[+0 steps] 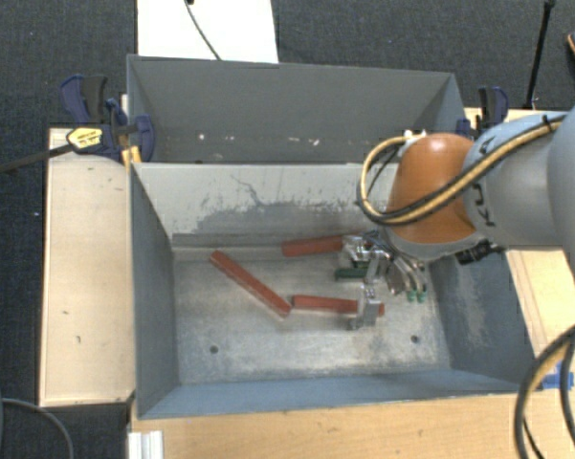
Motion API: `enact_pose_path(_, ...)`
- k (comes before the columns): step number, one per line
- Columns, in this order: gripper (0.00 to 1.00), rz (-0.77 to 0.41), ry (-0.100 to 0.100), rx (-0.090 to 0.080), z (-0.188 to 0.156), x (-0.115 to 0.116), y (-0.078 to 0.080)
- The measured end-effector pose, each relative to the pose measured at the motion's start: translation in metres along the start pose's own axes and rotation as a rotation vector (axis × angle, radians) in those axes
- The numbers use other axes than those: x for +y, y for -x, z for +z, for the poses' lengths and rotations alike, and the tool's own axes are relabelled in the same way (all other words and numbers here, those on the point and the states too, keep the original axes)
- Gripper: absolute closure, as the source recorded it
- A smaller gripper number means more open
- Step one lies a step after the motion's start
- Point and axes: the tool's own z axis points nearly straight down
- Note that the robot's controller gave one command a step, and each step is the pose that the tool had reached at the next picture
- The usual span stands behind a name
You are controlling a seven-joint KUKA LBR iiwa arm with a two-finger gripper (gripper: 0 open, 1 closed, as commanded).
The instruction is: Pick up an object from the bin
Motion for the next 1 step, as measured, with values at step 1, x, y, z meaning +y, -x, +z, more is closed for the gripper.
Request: enact_pose_path(1, 1.00, -0.002, -0.001, -0.005, -0.0052, -0.0004, 0.0013)
